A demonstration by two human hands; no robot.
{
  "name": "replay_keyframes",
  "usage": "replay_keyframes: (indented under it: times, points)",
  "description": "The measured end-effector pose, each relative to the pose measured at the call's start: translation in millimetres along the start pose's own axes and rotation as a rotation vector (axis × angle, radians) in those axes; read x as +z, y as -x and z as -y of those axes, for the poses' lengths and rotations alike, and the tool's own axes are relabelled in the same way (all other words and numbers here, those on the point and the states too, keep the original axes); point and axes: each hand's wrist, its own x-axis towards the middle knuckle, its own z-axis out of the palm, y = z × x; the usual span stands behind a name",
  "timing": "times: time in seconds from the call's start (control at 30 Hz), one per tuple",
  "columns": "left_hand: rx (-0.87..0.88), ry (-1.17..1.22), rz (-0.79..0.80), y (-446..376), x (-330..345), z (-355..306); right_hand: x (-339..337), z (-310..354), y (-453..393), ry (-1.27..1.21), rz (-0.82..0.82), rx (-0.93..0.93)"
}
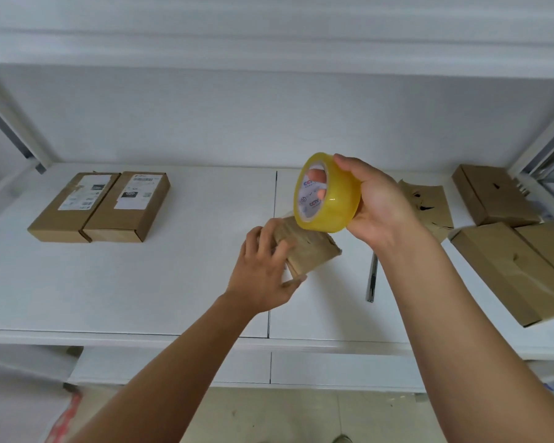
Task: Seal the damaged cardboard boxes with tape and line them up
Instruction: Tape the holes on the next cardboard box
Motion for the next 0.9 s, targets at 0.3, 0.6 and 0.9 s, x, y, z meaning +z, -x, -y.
replay_keyframes:
  times: [0.3, 0.6, 0.9]
  points:
    - [0.147, 0.087, -0.144, 12.0, 14.3, 19.1, 1.5, 7.1, 11.0, 0.063, 0.06, -0.053]
    - [0.375, 0.074, -0.143, 27.5, 25.2, 9.7, 6.6, 35.5, -6.1, 0.068, -0.028, -0.183]
    - [0.066, 0.038, -0.156, 13.6, 22.1, 19.4, 17.6, 9.4, 0.2, 0.143, 0.027, -0.089]
